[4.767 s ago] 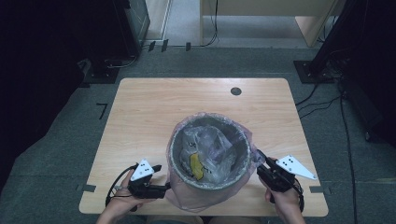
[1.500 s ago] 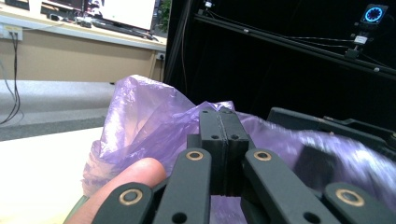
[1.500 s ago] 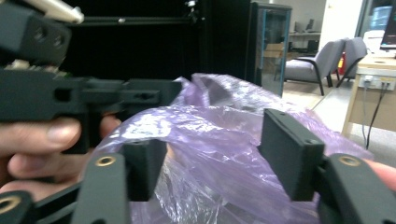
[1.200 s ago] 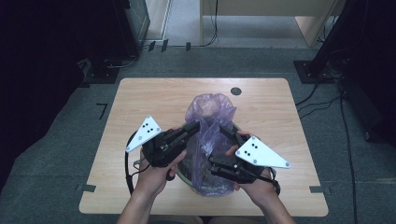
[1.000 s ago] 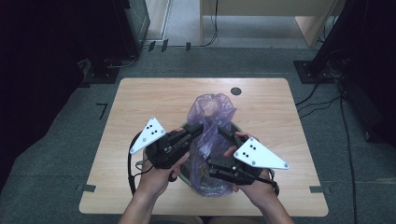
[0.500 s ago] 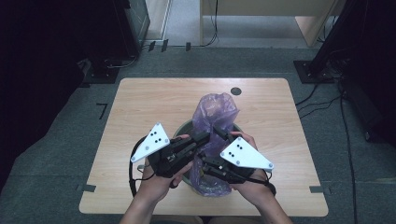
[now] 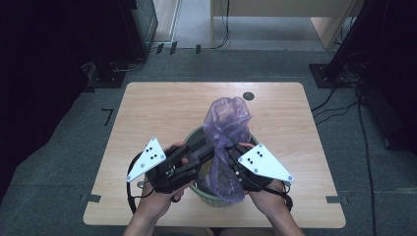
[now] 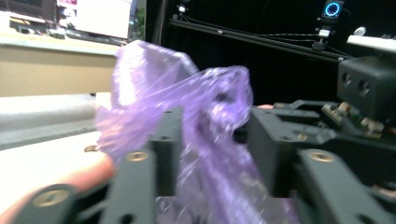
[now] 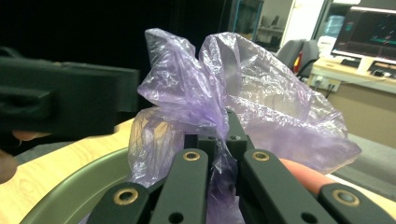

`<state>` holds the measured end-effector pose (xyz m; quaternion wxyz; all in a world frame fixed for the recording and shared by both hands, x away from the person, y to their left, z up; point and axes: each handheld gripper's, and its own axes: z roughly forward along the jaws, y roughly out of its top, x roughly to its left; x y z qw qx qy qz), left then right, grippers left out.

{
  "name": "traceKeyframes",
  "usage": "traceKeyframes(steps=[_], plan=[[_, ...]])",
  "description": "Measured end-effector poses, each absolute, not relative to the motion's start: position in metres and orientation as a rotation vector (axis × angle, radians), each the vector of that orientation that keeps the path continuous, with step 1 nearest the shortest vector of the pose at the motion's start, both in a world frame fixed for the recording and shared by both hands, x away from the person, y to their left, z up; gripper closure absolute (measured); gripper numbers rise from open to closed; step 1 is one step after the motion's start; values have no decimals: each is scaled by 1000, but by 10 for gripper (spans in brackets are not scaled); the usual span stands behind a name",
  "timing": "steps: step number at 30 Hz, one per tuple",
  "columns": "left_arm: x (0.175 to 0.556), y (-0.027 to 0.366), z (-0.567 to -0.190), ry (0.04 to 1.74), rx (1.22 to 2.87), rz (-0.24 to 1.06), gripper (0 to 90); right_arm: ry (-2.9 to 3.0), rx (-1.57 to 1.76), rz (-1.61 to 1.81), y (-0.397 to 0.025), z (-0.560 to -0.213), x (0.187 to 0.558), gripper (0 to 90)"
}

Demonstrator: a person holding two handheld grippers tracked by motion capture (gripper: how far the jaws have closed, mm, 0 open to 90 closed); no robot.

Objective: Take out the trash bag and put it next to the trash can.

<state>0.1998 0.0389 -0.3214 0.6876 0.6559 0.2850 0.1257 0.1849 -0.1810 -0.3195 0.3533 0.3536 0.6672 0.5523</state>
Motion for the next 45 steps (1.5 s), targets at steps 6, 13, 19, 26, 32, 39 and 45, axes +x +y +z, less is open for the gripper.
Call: traceKeyframes(steps=[6, 13, 19, 26, 32, 39, 45], plan=[[198, 56, -332, 736, 1429, 405, 273, 1659, 920, 1443, -187, -316, 182, 900], [201, 81, -348, 857, 1408, 500, 163, 1548, 911, 1478, -193, -313, 178, 900], [206, 102, -367, 971, 1415, 568, 98, 1455, 884, 1508, -196, -309, 173, 900], [219, 125, -409, 1138, 1510, 635, 17, 1373, 844, 1523, -198, -305, 168, 900], [228, 145, -441, 1283, 1590, 696, 1, 1330, 844, 1519, -201, -303, 166, 900], [234, 162, -480, 1425, 1700, 745, 0, 1294, 851, 1519, -207, -298, 165, 900], [238, 169, -499, 1478, 1781, 753, 0, 1251, 856, 1521, -214, -292, 164, 900]])
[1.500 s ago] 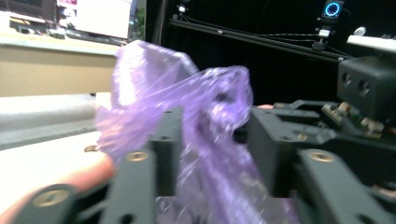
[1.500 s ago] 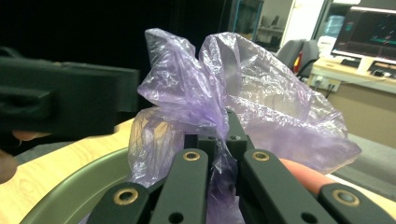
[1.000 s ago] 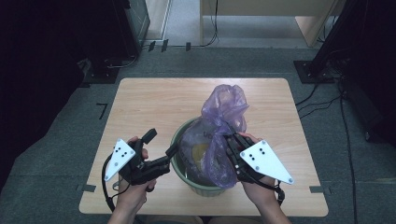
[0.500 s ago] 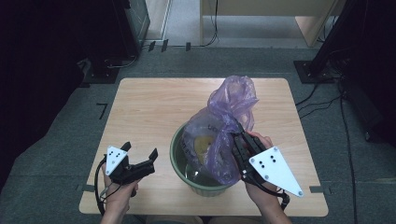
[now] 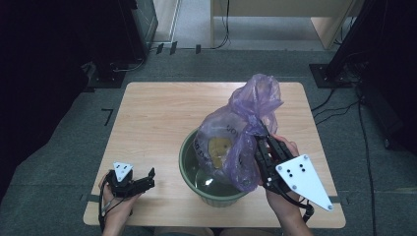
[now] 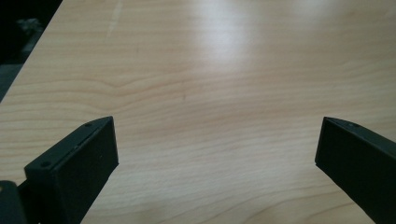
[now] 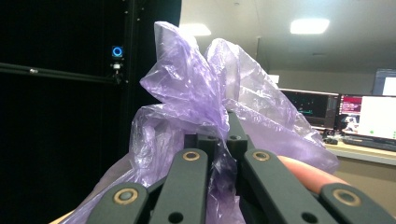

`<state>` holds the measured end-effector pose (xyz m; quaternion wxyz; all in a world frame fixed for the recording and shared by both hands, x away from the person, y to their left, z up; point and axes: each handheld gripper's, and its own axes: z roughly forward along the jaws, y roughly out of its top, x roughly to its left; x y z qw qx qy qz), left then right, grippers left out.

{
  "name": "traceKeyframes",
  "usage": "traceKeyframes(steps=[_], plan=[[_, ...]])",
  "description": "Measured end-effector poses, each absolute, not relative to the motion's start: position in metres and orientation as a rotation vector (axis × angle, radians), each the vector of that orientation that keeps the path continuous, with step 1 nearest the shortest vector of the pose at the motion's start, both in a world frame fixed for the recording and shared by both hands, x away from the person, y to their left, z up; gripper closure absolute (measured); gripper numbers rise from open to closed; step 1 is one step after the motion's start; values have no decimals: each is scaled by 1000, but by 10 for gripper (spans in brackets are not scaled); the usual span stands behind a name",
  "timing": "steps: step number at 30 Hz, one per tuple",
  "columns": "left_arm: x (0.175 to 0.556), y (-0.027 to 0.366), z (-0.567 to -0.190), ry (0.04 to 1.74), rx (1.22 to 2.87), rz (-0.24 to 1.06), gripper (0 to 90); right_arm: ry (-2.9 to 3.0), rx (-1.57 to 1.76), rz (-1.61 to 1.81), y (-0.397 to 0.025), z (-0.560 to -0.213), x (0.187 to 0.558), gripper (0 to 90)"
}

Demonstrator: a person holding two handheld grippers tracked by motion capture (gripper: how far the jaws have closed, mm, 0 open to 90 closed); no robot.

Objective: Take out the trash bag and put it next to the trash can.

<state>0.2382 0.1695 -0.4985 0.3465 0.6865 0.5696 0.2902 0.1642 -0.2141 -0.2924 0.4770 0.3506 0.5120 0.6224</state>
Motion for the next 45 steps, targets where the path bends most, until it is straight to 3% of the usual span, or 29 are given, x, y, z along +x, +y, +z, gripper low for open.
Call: traceKeyframes(steps=[12, 21, 35, 45], plan=[[243, 167, -518, 1517, 1911, 773, 0, 1165, 859, 1512, -231, -277, 161, 900], [248, 172, -520, 1598, 1876, 669, 0, 1095, 901, 1482, -251, -269, 161, 900], [250, 171, -520, 1603, 1872, 673, 0, 988, 951, 1421, -292, -263, 154, 900], [250, 171, -520, 1604, 1872, 673, 0, 959, 1011, 1329, -318, -281, 156, 900]])
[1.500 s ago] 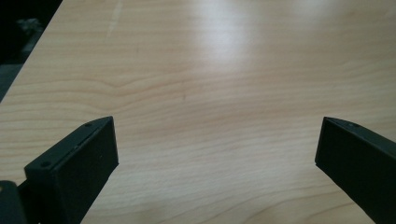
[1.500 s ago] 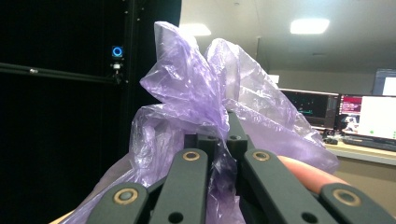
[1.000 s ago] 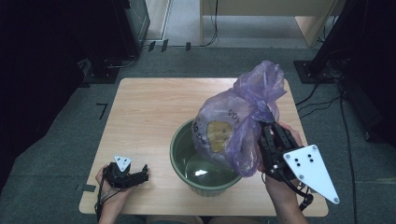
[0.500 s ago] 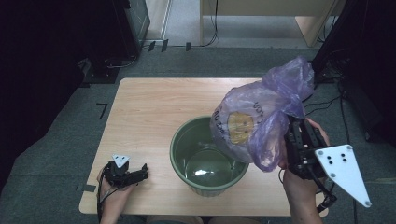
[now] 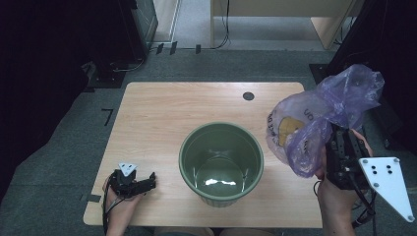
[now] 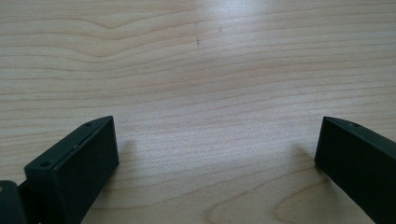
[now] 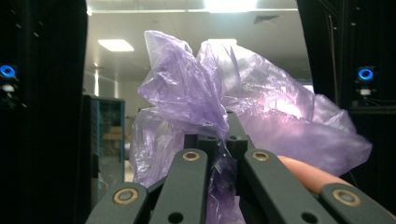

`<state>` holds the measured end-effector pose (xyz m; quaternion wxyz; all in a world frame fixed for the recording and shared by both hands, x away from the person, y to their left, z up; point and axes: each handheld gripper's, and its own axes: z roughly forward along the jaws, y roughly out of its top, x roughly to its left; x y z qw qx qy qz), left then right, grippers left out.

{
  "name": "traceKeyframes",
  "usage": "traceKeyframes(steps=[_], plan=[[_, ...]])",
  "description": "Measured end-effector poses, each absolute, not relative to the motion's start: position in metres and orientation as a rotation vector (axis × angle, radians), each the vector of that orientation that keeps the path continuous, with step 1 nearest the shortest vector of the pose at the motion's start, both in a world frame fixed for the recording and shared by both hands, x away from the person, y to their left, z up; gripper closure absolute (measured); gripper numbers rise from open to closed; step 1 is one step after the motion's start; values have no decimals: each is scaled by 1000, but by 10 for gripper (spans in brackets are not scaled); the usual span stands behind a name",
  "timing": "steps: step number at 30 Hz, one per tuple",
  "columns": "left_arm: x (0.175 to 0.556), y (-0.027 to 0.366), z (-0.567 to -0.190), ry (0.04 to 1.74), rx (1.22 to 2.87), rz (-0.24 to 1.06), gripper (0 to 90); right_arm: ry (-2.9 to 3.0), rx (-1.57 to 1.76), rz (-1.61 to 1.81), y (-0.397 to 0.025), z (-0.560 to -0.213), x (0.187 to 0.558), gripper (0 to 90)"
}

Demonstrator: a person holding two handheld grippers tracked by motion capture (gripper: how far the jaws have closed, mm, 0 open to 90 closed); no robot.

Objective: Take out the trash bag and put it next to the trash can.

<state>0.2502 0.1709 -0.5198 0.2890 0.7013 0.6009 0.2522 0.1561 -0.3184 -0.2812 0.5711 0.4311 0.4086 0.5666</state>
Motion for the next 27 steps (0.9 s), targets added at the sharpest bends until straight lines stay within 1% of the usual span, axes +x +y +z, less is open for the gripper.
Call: traceKeyframes(steps=[13, 20, 27], plan=[[250, 171, -520, 1600, 1874, 672, 0, 1018, 1167, 1203, -336, -345, 194, 900], [250, 170, -520, 1598, 1875, 670, 0, 1069, 1207, 1195, -328, -373, 220, 900], [251, 170, -520, 1596, 1876, 670, 0, 1129, 1194, 1221, -305, -386, 252, 900]])
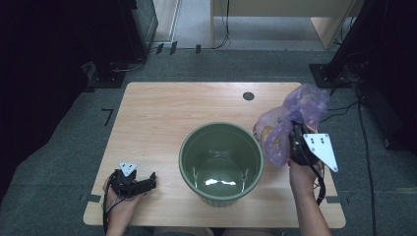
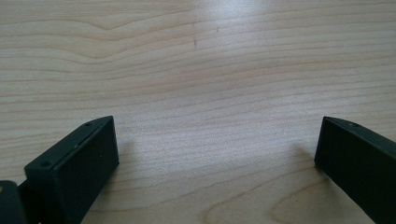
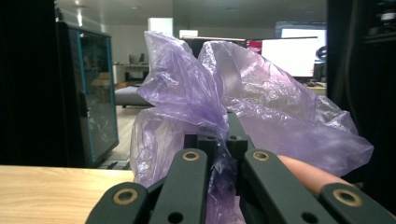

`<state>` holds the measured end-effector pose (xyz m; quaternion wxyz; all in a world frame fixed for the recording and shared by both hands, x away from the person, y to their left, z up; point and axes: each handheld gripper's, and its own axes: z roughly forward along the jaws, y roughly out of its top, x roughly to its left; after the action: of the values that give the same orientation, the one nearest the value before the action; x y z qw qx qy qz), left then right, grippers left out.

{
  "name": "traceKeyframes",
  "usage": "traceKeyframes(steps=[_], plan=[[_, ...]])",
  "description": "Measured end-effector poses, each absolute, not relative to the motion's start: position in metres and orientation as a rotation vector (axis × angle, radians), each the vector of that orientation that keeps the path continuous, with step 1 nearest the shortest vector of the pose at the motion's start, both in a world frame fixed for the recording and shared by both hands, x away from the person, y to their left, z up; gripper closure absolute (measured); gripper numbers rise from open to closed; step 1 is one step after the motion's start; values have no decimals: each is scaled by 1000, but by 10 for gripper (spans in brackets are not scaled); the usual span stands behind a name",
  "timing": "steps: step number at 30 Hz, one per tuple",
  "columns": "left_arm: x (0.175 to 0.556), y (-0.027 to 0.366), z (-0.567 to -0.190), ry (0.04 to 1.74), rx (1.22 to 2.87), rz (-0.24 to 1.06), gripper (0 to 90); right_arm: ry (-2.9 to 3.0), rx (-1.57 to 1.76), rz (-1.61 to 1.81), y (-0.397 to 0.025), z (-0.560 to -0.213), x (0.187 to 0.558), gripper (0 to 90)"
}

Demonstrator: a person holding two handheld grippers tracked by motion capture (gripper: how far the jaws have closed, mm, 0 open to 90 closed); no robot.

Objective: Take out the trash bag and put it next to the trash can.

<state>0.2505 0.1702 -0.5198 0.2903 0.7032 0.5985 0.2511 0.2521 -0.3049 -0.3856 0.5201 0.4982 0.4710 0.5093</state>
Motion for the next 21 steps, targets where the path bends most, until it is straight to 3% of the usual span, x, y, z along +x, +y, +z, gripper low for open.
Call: traceKeyframes(steps=[9, 15, 21], plan=[[251, 170, -520, 1596, 1875, 668, 0, 1190, 1047, 1431, -278, -358, 288, 894], [251, 170, -520, 1594, 1876, 667, 0, 1338, 1159, 1418, -288, -405, 300, 855], [251, 169, -520, 1595, 1876, 667, 0, 1443, 1278, 1467, -307, -437, 295, 716]])
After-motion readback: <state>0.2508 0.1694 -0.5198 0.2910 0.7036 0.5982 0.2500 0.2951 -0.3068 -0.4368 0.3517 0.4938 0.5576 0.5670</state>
